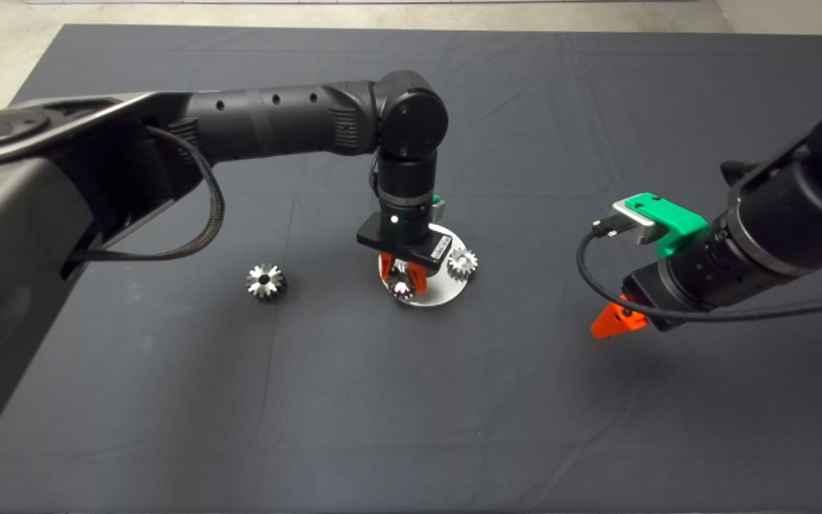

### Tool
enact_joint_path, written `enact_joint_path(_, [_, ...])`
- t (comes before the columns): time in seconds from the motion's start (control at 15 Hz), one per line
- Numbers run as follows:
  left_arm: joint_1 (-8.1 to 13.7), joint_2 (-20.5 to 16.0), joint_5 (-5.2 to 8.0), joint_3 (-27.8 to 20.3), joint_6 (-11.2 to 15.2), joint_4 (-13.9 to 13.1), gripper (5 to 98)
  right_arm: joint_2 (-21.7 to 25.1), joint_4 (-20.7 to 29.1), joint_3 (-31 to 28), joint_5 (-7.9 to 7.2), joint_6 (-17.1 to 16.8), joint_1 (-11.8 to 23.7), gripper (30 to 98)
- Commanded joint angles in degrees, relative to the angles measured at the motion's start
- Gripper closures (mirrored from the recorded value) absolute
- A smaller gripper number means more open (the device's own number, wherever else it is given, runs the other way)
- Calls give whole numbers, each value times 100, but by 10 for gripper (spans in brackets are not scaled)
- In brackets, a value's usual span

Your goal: Remove an incorrectly installed larger gear and replace it with the correct smaller gear

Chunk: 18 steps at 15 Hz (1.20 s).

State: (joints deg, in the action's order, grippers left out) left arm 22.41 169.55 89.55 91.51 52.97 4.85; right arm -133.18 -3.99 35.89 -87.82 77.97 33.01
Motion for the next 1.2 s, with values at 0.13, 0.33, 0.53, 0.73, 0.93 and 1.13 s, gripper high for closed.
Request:
enact_joint_path(0.13, [-65,-75,115,166,-67,772,796,-11,164,-40,-455,54,109,308])
enact_joint_path(0.33, [245,-127,98,-116,37,694,796,15,163,-40,-464,52,109,308])
enact_joint_path(0.53, [374,-127,98,-175,65,605,797,24,165,-48,-464,56,109,308])
enact_joint_path(0.73, [511,-162,106,-408,144,429,797,24,170,-47,-464,52,102,308])
enact_joint_path(0.93, [519,-206,106,-496,188,420,797,24,144,-13,-473,54,100,308])
enact_joint_path(1.13, [546,-266,115,-837,365,353,797,24,135,4,-473,52,100,308])
